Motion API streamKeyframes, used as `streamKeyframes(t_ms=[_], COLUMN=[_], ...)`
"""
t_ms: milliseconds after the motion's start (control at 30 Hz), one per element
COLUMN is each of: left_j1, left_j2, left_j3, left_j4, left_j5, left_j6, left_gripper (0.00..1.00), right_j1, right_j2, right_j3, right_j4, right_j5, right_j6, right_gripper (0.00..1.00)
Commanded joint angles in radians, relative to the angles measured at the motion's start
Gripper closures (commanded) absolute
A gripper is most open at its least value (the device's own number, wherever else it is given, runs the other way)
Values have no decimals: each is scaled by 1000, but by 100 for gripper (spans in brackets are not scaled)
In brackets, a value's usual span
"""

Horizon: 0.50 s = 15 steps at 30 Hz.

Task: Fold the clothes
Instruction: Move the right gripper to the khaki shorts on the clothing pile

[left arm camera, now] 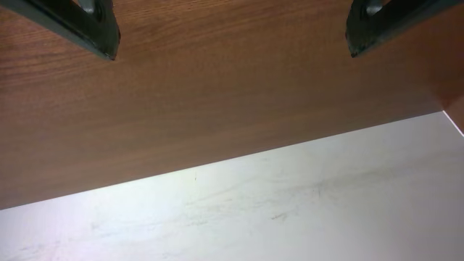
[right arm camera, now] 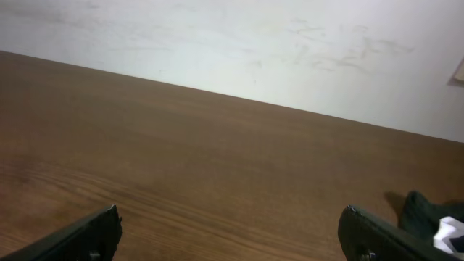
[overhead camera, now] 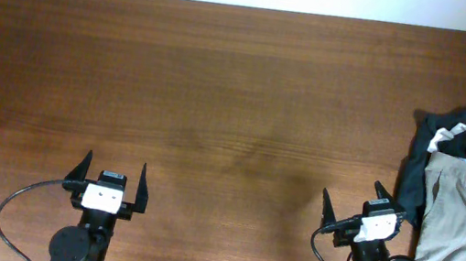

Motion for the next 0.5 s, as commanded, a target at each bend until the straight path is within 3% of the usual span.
streamKeyframes(t_ms=[0, 67, 100, 167, 267, 467], left_j1=[2, 2, 2, 2, 2, 2], left_j2=[-4, -4, -3, 3, 139, 764], left_j3=[-8, -3, 8, 55, 255, 812], left_j4=[13, 147, 220, 203, -26, -352], left_j5=[1, 26, 27, 26, 26, 50], left_j6=[-13, -12, -12, -12, -10, -9], left_gripper=[1, 1, 1, 1, 1, 1], right_j1=[3, 3, 3, 3, 3, 3], right_j2=[-8, -8, -8, -4, 128, 810], right_j3=[-7, 13, 45, 99, 253, 862], right_j4=[11, 18, 31, 32, -27, -453], right_j5=[-98, -171, -174, -175, -174, -173], right_j6=[11, 15, 92, 206, 240, 239], right_gripper=[1, 1, 1, 1, 1, 1])
